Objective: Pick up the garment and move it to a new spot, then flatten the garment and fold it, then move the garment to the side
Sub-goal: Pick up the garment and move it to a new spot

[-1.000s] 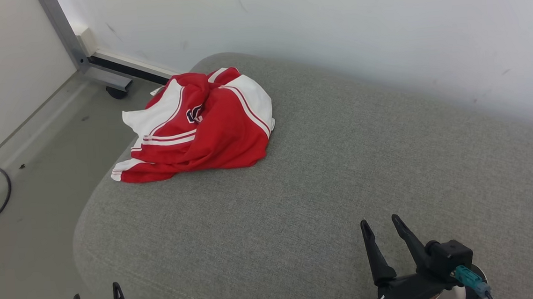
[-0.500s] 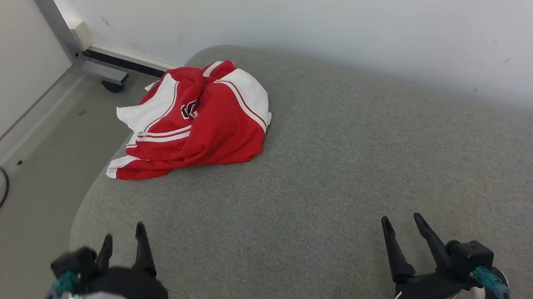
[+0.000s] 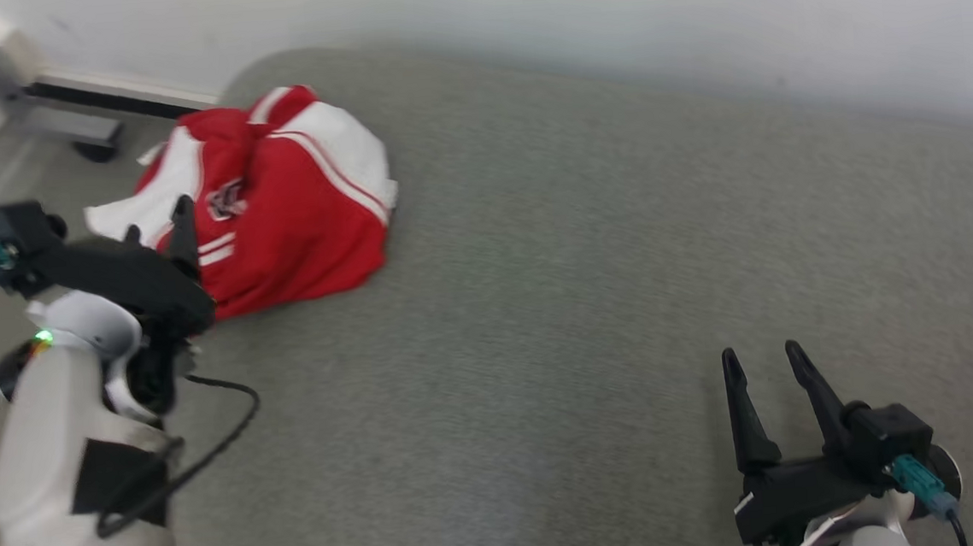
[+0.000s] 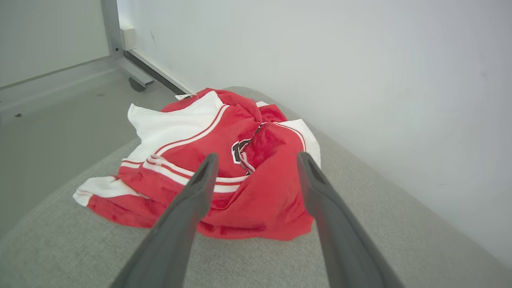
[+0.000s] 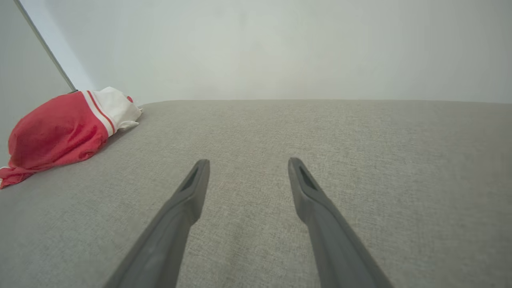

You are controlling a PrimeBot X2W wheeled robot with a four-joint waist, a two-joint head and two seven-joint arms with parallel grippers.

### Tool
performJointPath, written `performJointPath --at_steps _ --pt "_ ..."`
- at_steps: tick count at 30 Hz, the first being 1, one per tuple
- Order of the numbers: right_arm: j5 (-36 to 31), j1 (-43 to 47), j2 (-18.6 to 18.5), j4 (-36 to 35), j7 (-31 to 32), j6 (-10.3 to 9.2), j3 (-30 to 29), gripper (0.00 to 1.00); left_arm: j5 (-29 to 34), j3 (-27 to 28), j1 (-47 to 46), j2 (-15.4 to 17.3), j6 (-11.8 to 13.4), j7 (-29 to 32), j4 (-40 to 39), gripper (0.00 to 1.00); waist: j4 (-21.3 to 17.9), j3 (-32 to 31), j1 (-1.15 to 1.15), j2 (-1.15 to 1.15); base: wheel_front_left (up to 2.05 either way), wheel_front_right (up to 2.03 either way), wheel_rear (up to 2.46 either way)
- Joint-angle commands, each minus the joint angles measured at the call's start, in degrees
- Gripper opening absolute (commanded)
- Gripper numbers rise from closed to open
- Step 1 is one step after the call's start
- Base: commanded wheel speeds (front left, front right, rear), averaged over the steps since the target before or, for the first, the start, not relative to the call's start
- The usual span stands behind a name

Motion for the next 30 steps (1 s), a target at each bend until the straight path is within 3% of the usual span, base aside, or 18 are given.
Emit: performJointPath --at_steps 1,7,11,15,16,17,18,25,30 --pt "-0.43 -0.83 0.01 -0.92 0.21 0.19 -0.28 1.00 -0.49 0.52 -1.40 1.17 -0.03 0.71 1.27 1.00 -9.74 7.68 -0.01 -0.01 0.00 0.00 0.00" --pt "1.10 -1.41 0.03 -2.80 -0.07 0.19 -0.27 1.00 0.47 0.92 -3.51 5.60 1.83 2.84 5.65 1.00 -16.87 10.59 -0.01 -0.01 0.00 0.00 0.00" --pt "1.73 -1.75 0.05 -2.48 -0.40 0.19 0.06 1.00 0.75 1.18 -2.86 7.72 2.77 3.37 7.75 1.00 -19.50 11.08 -0.01 -0.01 0.00 0.00 0.00" --pt "3.09 -1.86 0.05 -1.72 -0.85 0.19 0.72 1.00 2.70 0.09 -1.25 10.19 5.58 4.28 9.66 1.00 -20.94 10.14 -0.01 -0.01 0.00 0.00 0.00" --pt "3.37 -1.77 0.06 -1.53 -0.99 0.19 0.84 1.00 3.14 -0.13 -1.14 10.63 6.14 4.51 9.81 0.47 -21.04 9.87 -0.01 -0.01 0.00 0.00 0.00" --pt "3.49 -1.64 0.06 -1.27 -1.10 0.19 0.93 1.00 3.32 -0.25 -1.14 10.88 6.30 4.26 9.65 0.15 -21.05 9.51 -0.01 -0.01 0.00 0.00 0.00" --pt "3.63 -1.49 0.06 -0.97 -1.15 0.19 1.03 1.00 3.41 -0.42 -1.06 10.90 6.19 4.07 9.48 0.00 -20.97 9.08 -0.01 -0.01 0.00 0.00 0.00" --pt "5.26 -0.84 0.03 0.91 -1.56 0.19 2.36 1.00 4.65 -2.14 -0.19 12.90 5.11 6.26 8.54 0.00 -19.76 5.51 -0.01 -0.01 0.00 0.00 0.00" --pt "7.27 0.12 0.05 2.82 -1.67 0.19 3.12 1.00 4.86 -3.70 -1.32 13.54 2.65 8.22 4.90 0.00 -18.21 0.79 -0.01 -0.01 0.00 0.00 0.00"
